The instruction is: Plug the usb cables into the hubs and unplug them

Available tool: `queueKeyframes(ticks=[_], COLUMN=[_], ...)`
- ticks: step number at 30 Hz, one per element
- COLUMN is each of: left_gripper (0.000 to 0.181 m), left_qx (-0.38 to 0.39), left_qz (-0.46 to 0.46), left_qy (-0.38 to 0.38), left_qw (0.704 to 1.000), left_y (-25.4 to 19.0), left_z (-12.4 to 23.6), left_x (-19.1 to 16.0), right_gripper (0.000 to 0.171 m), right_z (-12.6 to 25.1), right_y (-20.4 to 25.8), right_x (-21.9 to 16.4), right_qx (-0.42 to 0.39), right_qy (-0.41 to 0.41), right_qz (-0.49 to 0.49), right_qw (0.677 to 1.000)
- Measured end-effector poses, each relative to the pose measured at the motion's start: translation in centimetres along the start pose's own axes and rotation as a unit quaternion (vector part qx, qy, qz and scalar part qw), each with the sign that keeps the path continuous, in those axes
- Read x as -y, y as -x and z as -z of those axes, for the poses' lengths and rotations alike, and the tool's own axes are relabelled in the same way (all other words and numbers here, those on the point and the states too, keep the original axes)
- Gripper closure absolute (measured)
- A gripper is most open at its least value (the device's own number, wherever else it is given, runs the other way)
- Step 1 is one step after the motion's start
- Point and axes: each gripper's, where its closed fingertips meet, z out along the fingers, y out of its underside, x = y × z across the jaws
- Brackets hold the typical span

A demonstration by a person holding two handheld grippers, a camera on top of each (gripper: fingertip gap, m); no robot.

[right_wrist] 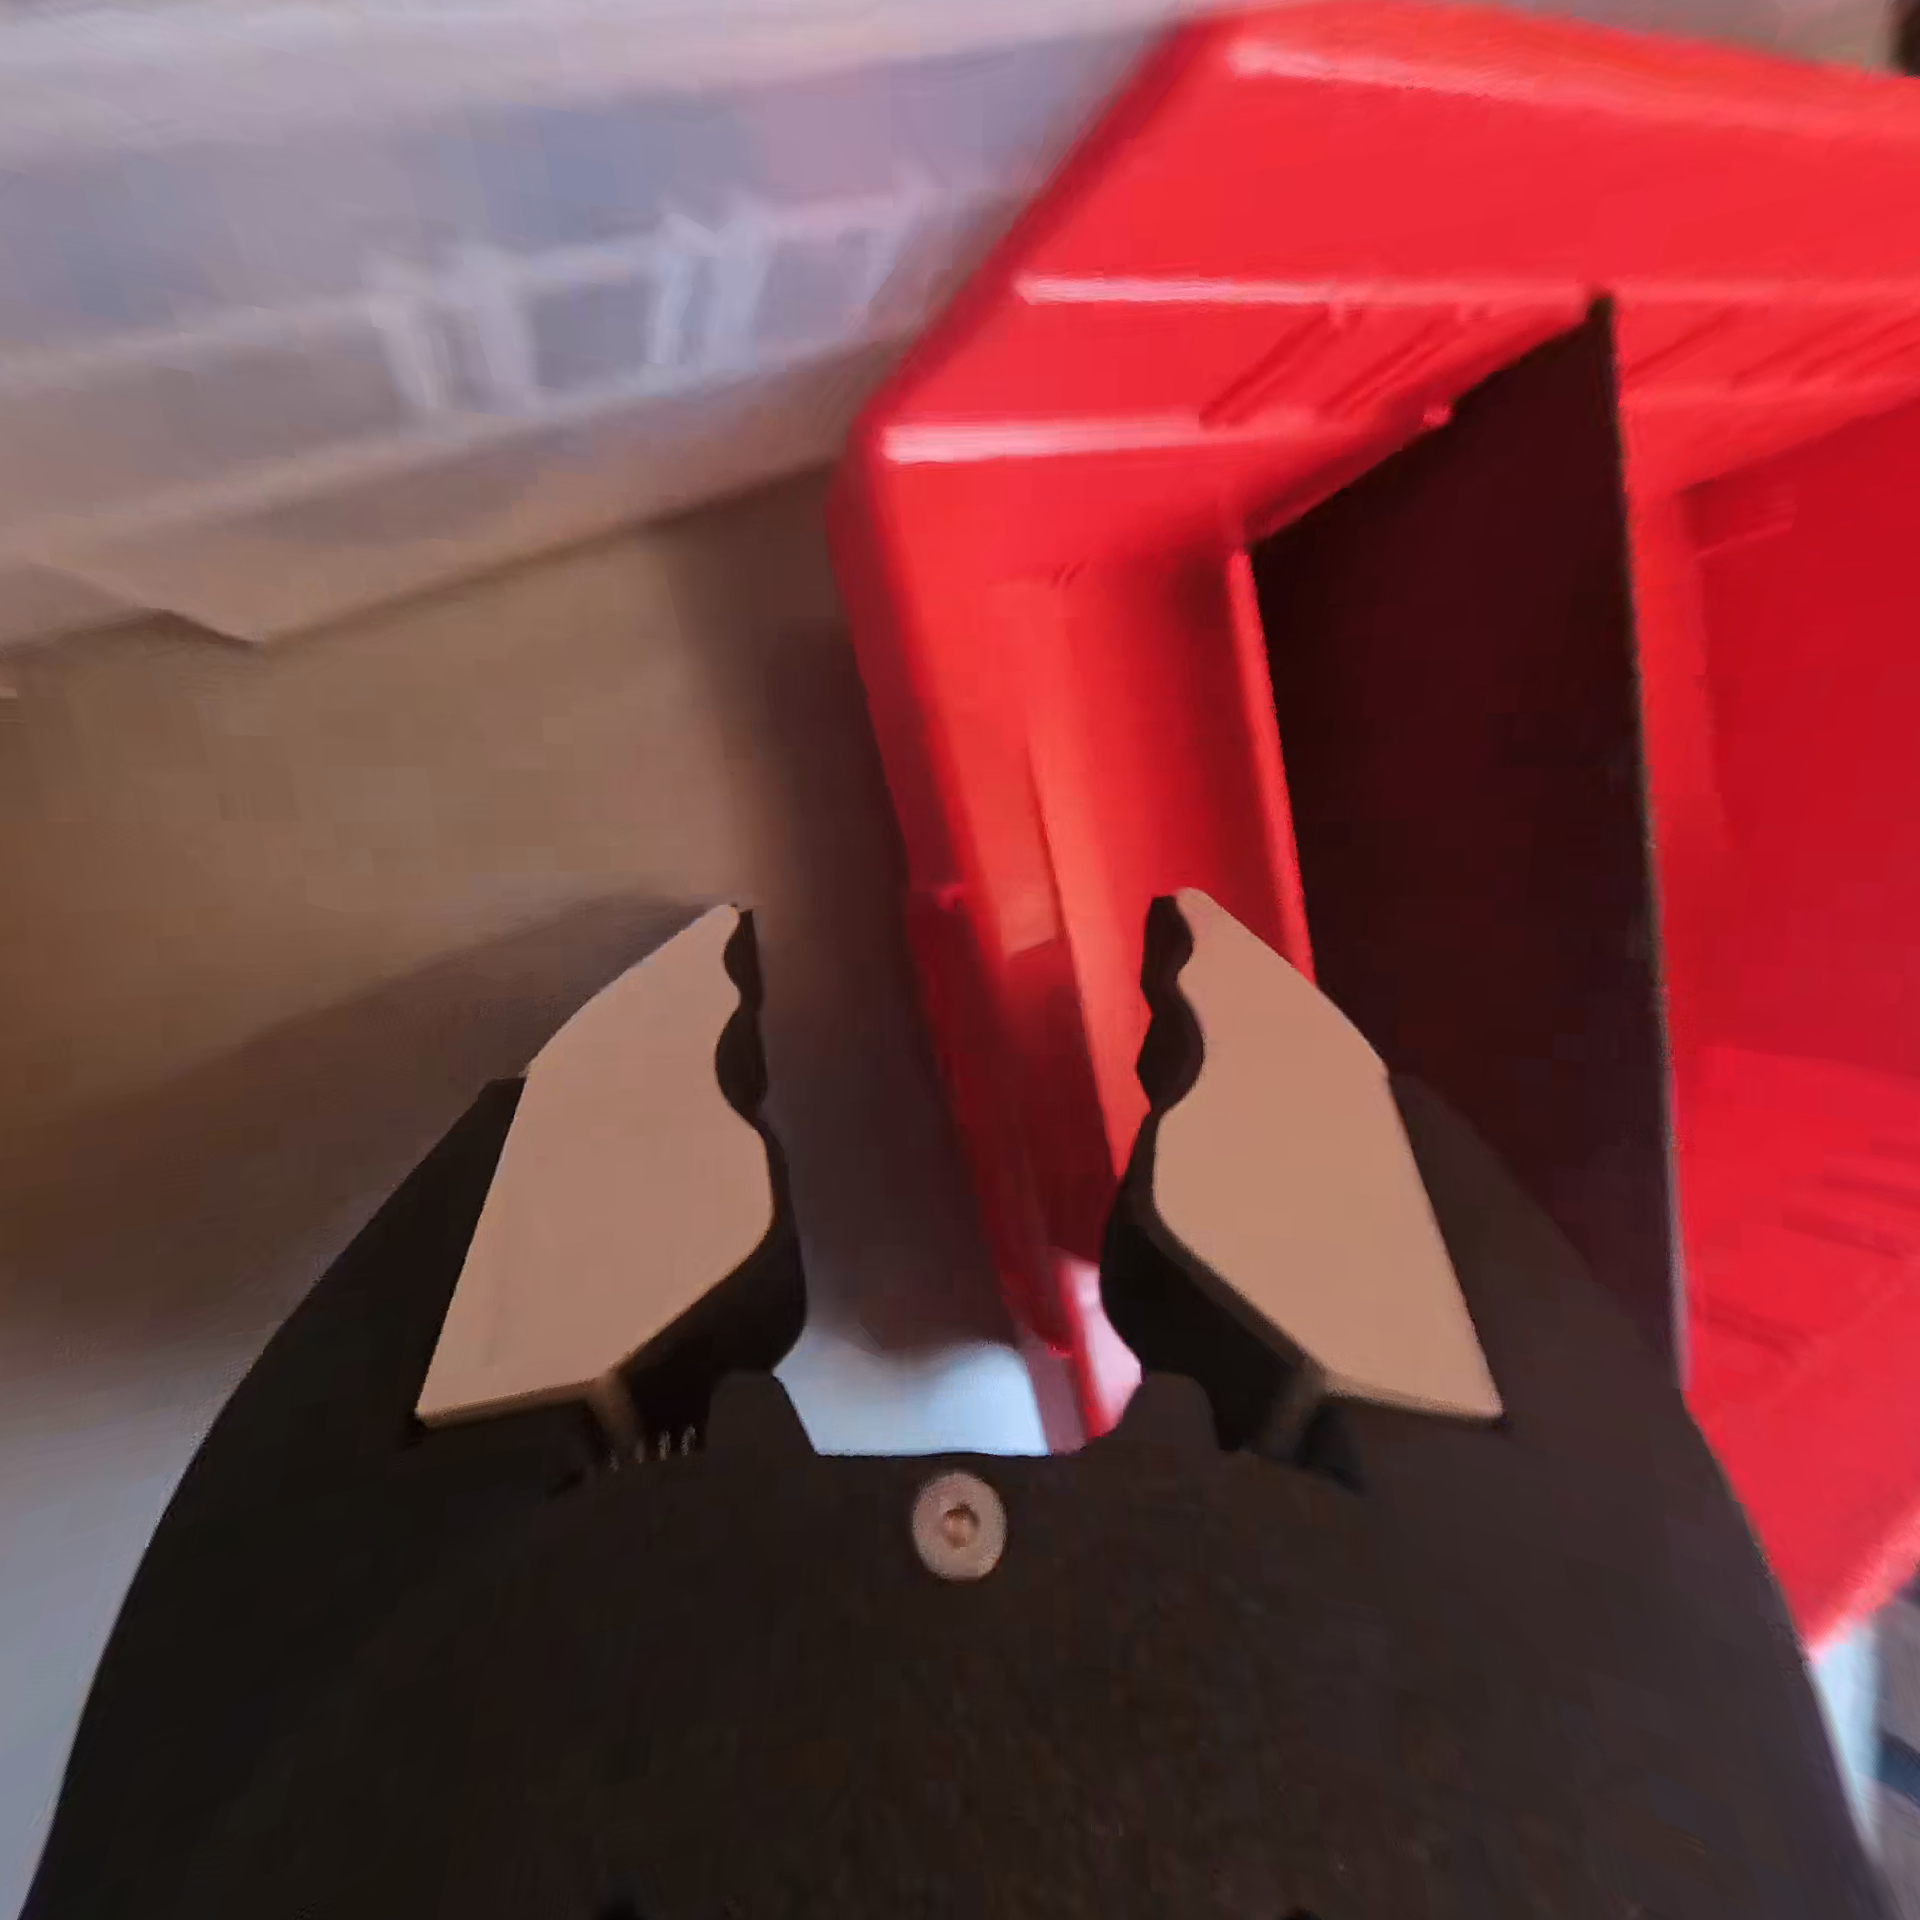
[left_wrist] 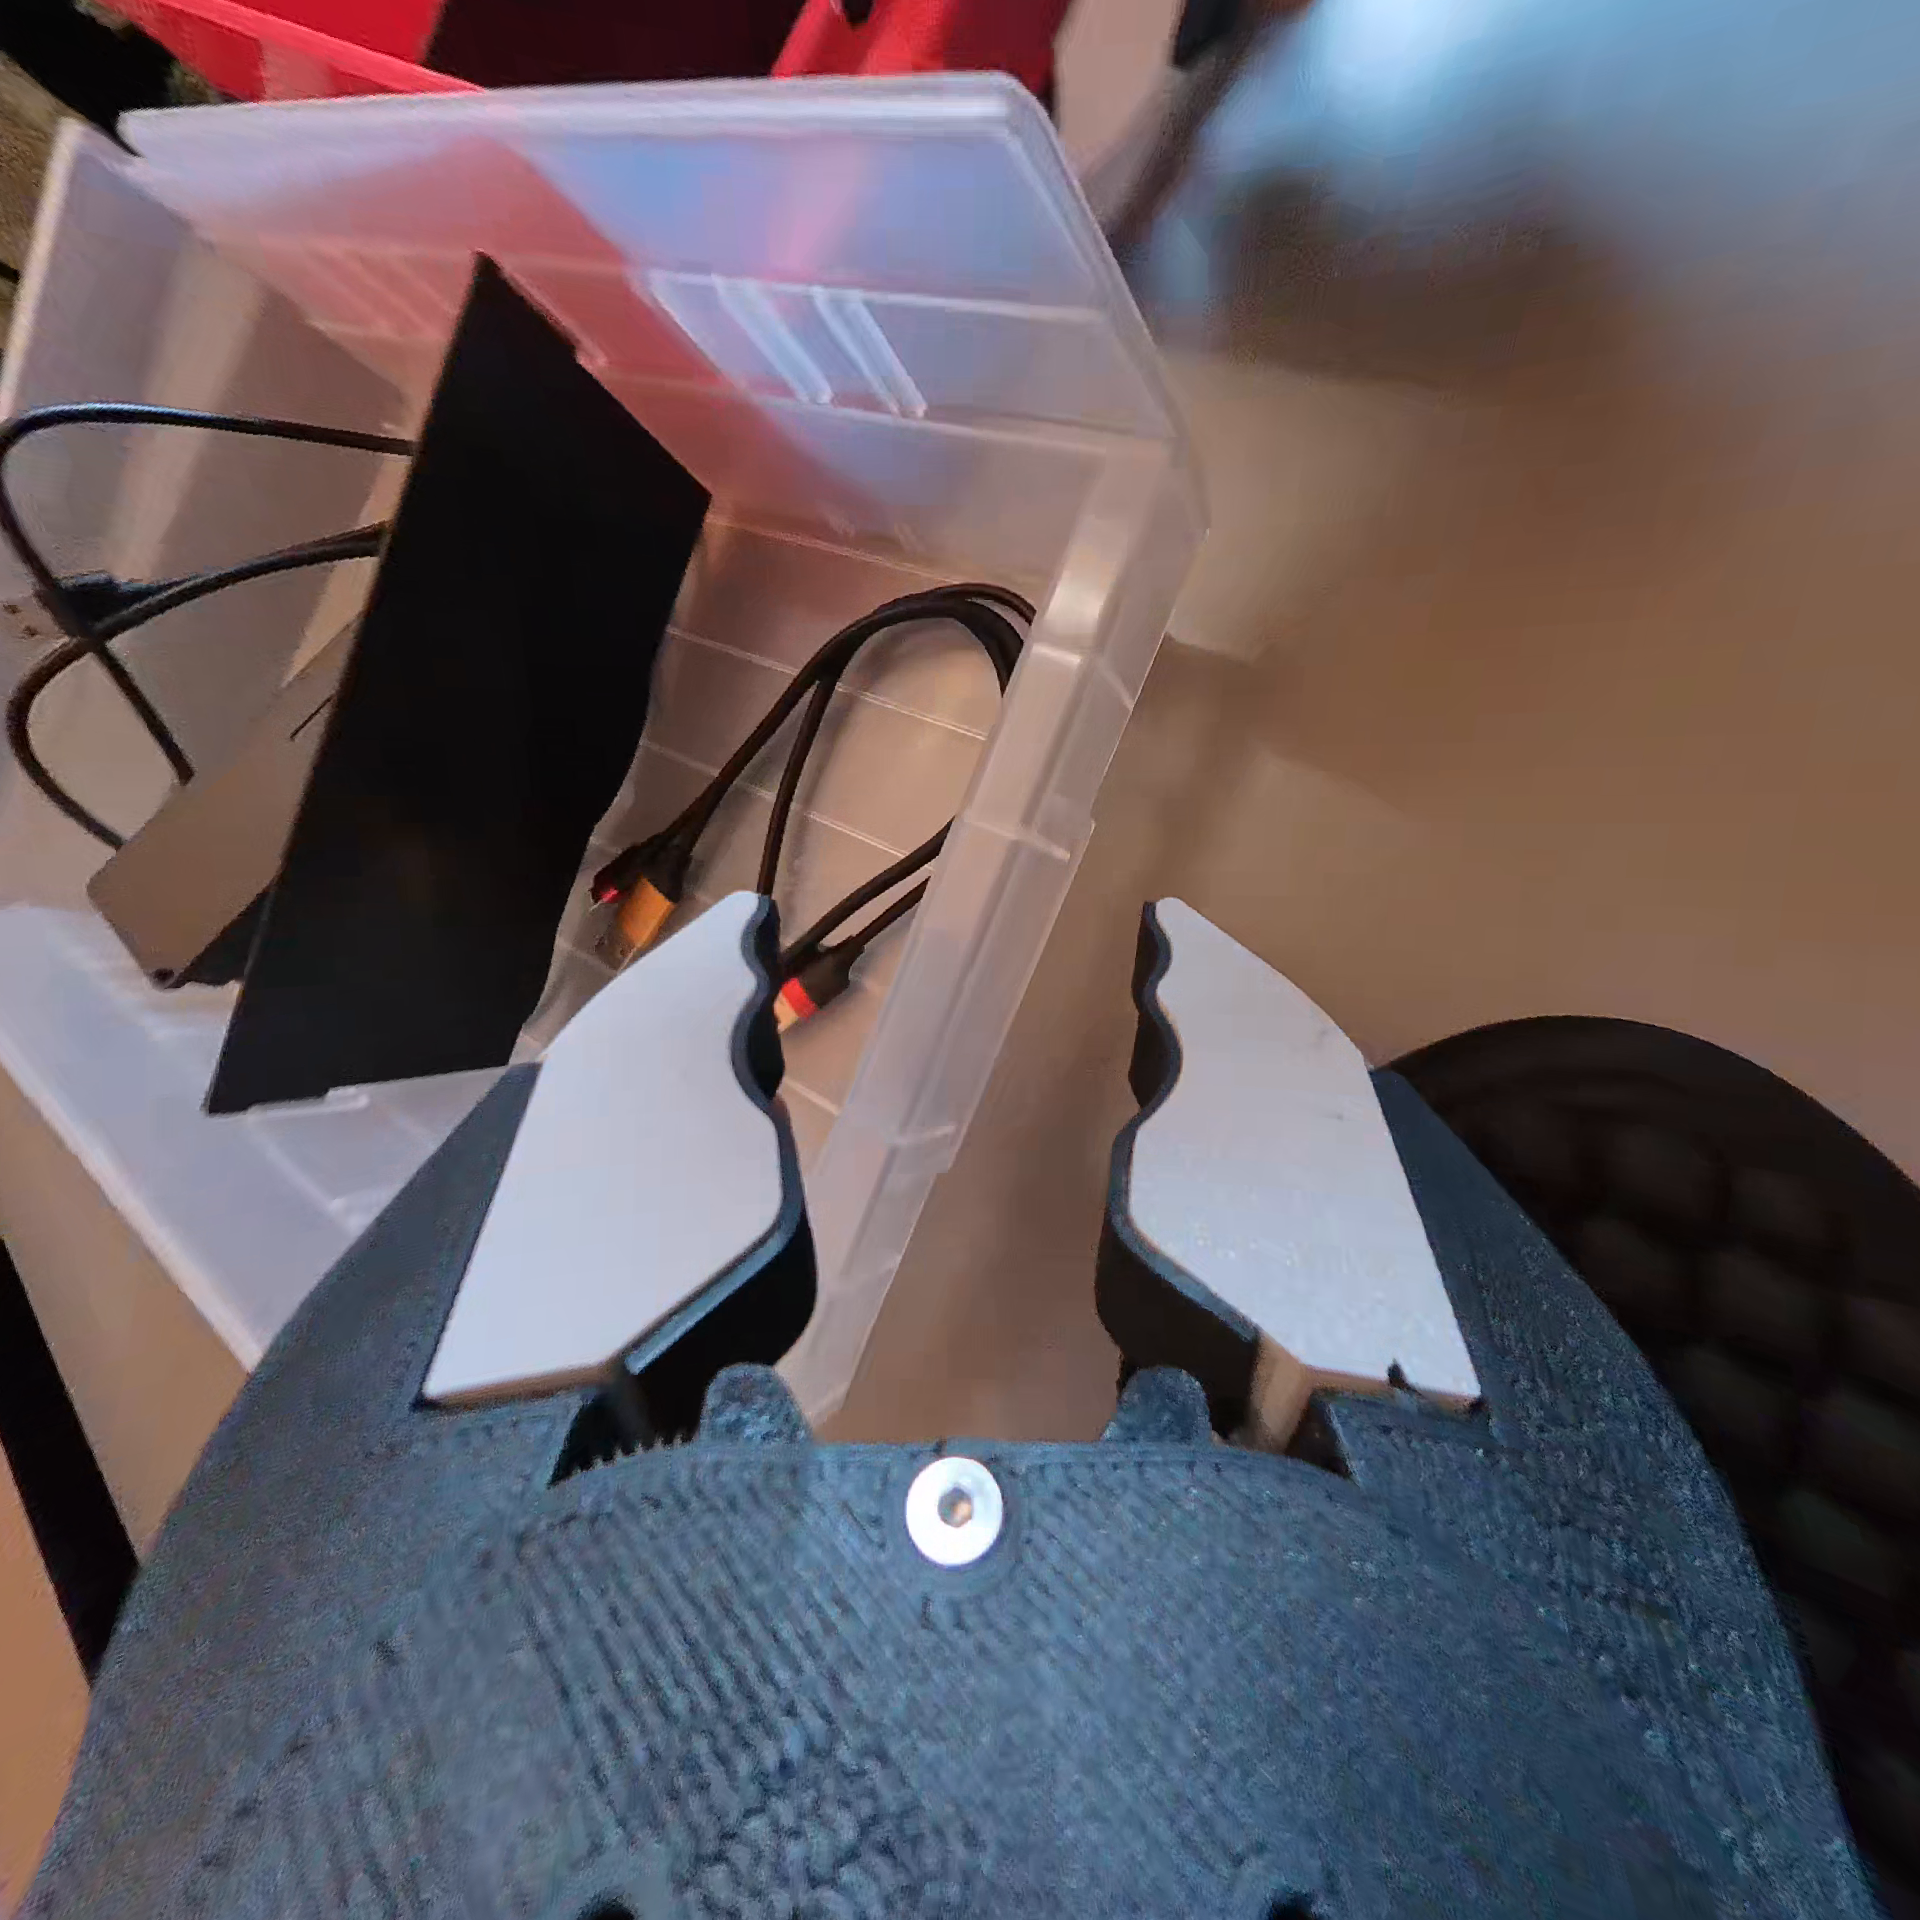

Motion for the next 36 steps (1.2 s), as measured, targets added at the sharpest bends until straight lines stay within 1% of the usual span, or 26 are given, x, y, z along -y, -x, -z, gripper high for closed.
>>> queueKeyframes(ticks=[1, 2, 5, 7, 8, 9, 11, 15, 17, 20, 22, 29, 34, 36], left_gripper=[0.115, 0.115, 0.12, 0.124, 0.128, 0.133, 0.134, 0.137, 0.137, 0.139, 0.141, 0.142, 0.146, 0.148], left_qx=[-0.003, -0.008, -0.013, -0.014, -0.022, -0.025, -0.01, 0.024, 0.031, 0.018, -0.001, 0.014, 0.004, 0.004], left_qz=[-0.01, -0.02, -0.039, -0.045, -0.04, -0.035, -0.041, -0.075, -0.076, -0.064, -0.043, -0.032, -0.05, -0.063], left_qy=[0.012, 0.023, 0.045, 0.057, 0.053, 0.045, 0.022, -0.009, -0.016, -0.018, -0.025, -0.013, -0.008, -0.006], left_qw=[1.0, 1.0, 0.998, 0.997, 0.998, 0.998, 0.999, 0.997, 0.996, 0.998, 0.999, 0.999, 0.999, 0.998], left_y=[-0.1, -0.1, 0.1, 0.3, 0.0, -0.2, -0.2, -0.1, 0.0, 0.2, 0.5, 4.1, 5.5, 5.8], left_z=[-0.5, -1.0, -2.3, -2.9, -3.0, -3.0, -3.1, -3.1, -3.3, -3.8, -4.4, -6.4, -7.4, -7.8], left_x=[-0.1, -0.2, -0.6, -1.2, -1.2, -1.2, -1.1, -0.7, -0.5, -0.1, 0.1, 0.1, 0.2, 0.4], right_gripper=[0.114, 0.125, 0.13, 0.135, 0.137, 0.137, 0.139, 0.137, 0.136, 0.136, 0.136, 0.136, 0.136, 0.135], right_z=[-0.2, -0.1, 0.9, 2.1, 3.0, 4.0, 6.1, 9.9, 11.4, 12.7, 13.1, 12.4, 11.5, 11.5], right_y=[-0.8, -1.0, -0.3, 0.3, 0.6, 1.0, 1.8, 3.4, 3.7, 3.4, 2.5, -3.0, -6.7, -7.5], right_x=[-0.5, -0.8, -1.6, -2.7, -3.6, -4.6, -7.3, -13.4, -16.3, -19.7, -21.5, -25.9, -28.0, -28.1], right_qx=[-0.028, -0.035, -0.02, -0.034, -0.044, -0.053, -0.077, -0.101, -0.114, -0.125, -0.13, -0.17, -0.2, -0.209], right_qy=[0.01, 0.008, -0.002, 0.001, 0.003, 0.008, 0.02, 0.037, 0.048, 0.063, 0.082, 0.124, 0.148, 0.144], right_qz=[0.014, 0.019, 0.023, 0.032, 0.028, 0.022, 0.01, -0.016, -0.024, -0.032, -0.036, -0.103, -0.146, -0.165], right_qw=[0.999, 0.999, 1.0, 0.999, 0.999, 0.998, 0.997, 0.994, 0.992, 0.99, 0.987, 0.972, 0.957, 0.953])
